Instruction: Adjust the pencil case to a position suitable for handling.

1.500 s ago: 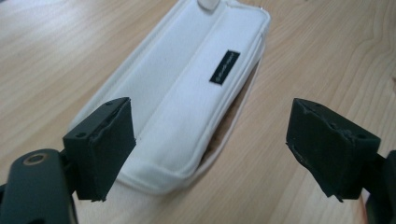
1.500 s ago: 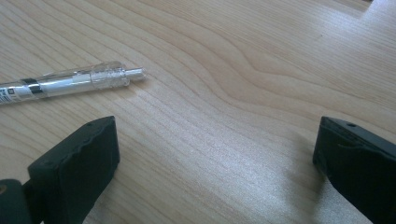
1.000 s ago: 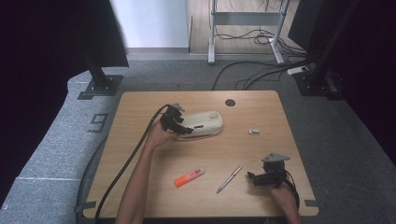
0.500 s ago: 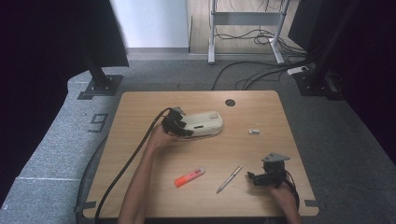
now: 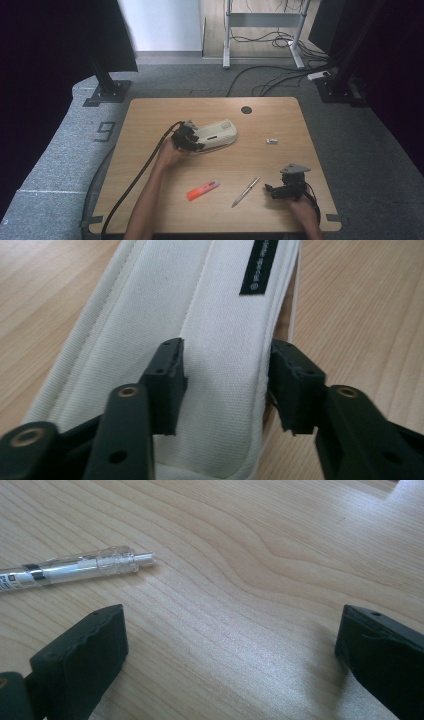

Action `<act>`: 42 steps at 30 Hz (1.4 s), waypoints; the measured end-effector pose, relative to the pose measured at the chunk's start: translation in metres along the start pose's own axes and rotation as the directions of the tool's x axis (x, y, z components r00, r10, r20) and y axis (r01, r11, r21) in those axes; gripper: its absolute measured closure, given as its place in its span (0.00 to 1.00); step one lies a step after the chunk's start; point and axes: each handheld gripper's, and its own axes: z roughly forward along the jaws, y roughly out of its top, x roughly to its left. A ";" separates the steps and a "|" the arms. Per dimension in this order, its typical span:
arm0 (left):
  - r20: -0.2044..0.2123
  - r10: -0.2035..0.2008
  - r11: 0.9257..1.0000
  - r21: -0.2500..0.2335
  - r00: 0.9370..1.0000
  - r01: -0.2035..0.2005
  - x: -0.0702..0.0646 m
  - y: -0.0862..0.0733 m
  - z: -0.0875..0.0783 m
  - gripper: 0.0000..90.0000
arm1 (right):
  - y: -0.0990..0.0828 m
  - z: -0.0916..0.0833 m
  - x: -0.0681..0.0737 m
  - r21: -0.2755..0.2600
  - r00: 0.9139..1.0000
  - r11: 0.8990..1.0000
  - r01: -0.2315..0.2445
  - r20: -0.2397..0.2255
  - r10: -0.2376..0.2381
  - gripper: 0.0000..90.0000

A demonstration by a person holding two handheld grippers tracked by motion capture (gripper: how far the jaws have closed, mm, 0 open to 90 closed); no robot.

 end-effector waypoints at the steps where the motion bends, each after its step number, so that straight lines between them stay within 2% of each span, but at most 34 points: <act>1: -0.006 0.002 1.000 -0.002 1.000 -0.002 -0.001 -0.001 -0.001 0.61 | 0.000 0.000 0.000 0.000 1.000 1.000 0.000 0.000 0.000 0.00; 4: -0.024 0.005 1.000 -0.015 1.000 -0.005 -0.005 -0.002 -0.004 0.67 | 0.000 0.000 0.000 0.000 1.000 1.000 0.000 0.000 0.000 0.00; 7: -0.028 -0.009 0.999 -0.041 1.000 0.008 -0.007 -0.002 -0.008 0.75 | 0.000 0.000 0.000 0.000 1.000 1.000 0.000 0.000 0.000 0.00; 12: 0.020 -0.061 0.996 -0.062 0.998 0.062 -0.004 -0.003 -0.016 0.80 | 0.000 0.000 0.000 0.000 1.000 1.000 0.000 0.000 0.000 0.00; 19: 0.027 -0.084 0.991 -0.099 0.996 0.086 -0.008 -0.008 -0.026 0.84 | 0.000 0.000 0.000 0.000 1.000 1.000 -0.001 0.000 0.001 0.00; 23: 0.039 -0.089 0.992 -0.090 0.995 0.092 -0.010 -0.010 -0.033 0.84 | 0.000 0.000 0.000 0.000 1.000 1.000 0.000 0.000 0.000 0.00; 29: 0.046 -0.092 0.990 -0.100 0.995 0.096 -0.016 -0.015 -0.042 0.85 | 0.000 0.000 0.000 0.001 1.000 1.000 -0.001 0.000 0.001 0.00; 36: 0.062 -0.118 0.985 -0.117 0.991 0.125 -0.022 -0.026 -0.053 0.86 | 0.000 0.000 0.000 0.001 1.000 1.000 -0.001 0.000 0.001 0.00; 42: 0.072 -0.147 0.978 -0.139 0.987 0.156 -0.024 -0.038 -0.064 0.86 | 0.000 0.000 0.000 0.001 1.000 1.000 -0.001 0.000 0.001 0.00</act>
